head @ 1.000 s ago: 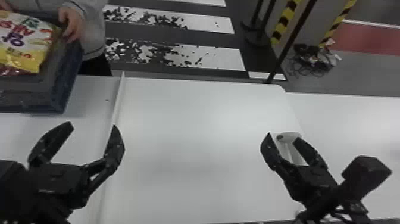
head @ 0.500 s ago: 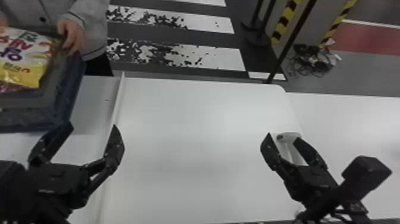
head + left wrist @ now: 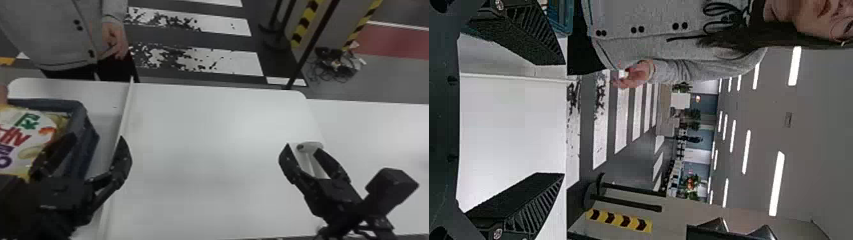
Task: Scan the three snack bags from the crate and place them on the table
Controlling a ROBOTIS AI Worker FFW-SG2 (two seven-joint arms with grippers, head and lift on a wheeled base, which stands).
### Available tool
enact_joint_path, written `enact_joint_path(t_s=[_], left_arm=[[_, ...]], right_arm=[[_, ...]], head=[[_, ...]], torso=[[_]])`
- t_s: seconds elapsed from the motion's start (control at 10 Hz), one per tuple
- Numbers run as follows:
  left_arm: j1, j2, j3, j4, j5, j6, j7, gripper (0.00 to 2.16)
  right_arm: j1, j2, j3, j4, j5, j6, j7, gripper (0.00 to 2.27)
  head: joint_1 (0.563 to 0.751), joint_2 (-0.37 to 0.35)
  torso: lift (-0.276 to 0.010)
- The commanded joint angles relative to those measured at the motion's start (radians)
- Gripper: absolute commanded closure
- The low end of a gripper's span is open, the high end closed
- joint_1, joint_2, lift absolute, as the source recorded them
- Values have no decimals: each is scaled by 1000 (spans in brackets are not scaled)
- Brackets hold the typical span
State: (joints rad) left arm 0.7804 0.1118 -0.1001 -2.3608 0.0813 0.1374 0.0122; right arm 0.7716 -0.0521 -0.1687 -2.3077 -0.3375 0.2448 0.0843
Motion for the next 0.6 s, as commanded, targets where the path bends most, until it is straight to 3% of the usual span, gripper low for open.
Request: enact_joint_path(t_s=[0.0,0.5], left_arm=[[0,-1,0,0,0,-3,0,80],[25,-4,16,-35,0,-34,3,73]], right_arm=[[0,0,2,1,0,0,0,140],[0,0,9,7,-2,-3,0,140]], head=[[695,-156],[695,-148]], torso=[[-62],[-62]])
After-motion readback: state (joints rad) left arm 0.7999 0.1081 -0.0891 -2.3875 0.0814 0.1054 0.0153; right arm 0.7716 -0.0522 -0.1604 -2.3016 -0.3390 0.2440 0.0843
